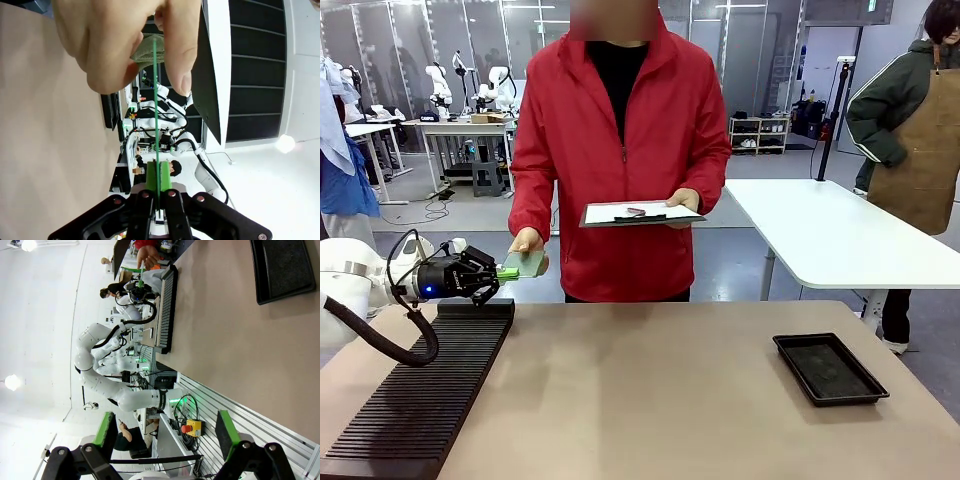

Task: Inspect the PCB.
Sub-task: Release the Blank PCB you were holding.

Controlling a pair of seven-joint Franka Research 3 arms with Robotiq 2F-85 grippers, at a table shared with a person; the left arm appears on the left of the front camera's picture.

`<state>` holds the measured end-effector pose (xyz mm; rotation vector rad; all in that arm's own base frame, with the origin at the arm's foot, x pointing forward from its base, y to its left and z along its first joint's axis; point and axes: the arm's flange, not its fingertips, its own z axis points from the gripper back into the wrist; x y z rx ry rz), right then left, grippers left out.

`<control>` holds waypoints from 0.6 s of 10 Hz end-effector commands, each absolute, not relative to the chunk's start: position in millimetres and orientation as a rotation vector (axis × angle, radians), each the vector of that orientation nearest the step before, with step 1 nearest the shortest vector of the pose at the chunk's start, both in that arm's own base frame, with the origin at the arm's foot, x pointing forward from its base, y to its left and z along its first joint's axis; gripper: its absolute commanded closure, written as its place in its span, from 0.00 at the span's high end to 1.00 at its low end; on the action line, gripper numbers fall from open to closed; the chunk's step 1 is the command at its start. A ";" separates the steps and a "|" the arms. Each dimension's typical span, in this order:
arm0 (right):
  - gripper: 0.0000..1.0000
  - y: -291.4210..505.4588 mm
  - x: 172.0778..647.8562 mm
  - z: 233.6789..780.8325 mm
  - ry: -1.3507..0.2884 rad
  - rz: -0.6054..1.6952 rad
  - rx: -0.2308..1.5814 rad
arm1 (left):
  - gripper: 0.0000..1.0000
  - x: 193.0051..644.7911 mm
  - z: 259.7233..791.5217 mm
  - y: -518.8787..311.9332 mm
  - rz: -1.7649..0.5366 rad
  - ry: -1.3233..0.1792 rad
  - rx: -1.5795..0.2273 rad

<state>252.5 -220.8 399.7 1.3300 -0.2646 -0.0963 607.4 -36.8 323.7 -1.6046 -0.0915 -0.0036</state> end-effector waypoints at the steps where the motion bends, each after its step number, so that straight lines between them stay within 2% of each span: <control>1: 1.00 -221.4 252.2 401.3 -0.268 -0.104 1.334 | 0.03 607.4 324.0 -37.9 -0.010 -0.096 -1.605; 6: 1.00 -221.4 252.2 401.3 -0.268 -0.104 1.334 | 0.03 607.4 324.0 -37.9 -0.010 -0.096 -1.605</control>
